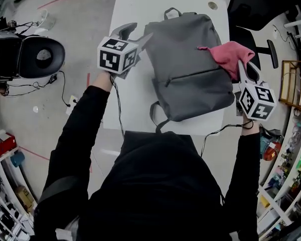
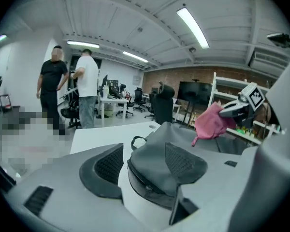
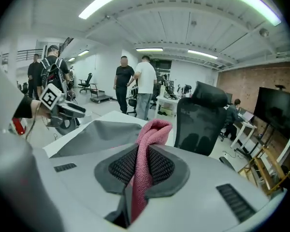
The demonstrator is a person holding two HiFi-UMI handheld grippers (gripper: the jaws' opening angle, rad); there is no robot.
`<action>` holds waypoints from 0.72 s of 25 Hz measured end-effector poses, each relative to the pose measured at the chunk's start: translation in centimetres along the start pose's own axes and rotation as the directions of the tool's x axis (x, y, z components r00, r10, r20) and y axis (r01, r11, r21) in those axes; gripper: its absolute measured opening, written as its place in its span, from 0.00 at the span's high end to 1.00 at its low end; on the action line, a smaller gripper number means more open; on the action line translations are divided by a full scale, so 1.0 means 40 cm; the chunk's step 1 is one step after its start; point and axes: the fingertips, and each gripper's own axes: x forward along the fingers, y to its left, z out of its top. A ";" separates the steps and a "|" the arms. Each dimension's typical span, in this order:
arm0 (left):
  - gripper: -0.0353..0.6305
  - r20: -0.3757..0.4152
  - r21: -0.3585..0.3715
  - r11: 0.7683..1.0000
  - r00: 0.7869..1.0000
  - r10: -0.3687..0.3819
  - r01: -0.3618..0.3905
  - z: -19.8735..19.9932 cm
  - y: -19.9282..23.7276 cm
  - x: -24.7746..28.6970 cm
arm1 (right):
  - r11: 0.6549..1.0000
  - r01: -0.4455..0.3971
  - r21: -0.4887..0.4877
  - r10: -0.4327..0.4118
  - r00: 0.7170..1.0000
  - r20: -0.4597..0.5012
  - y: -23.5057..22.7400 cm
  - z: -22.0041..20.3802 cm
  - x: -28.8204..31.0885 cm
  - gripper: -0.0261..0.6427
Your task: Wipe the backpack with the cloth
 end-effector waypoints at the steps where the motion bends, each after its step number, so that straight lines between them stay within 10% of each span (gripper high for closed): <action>1: 0.54 -0.039 0.044 0.999 0.999 -0.015 0.016 0.004 0.006 0.045 | 1.000 -0.030 -0.006 0.030 1.000 0.006 0.035 0.000 0.003 0.88; 8: 0.58 -0.332 0.232 0.960 0.941 -0.072 0.155 -0.072 0.008 0.243 | 0.908 -0.394 -0.141 0.362 0.909 -0.207 0.469 -0.131 0.042 0.88; 18: 0.76 -0.338 0.048 0.966 0.914 -0.222 0.252 -0.153 -0.017 0.079 | 0.658 -0.728 -0.194 0.657 0.680 -0.324 0.808 -0.181 -0.082 0.88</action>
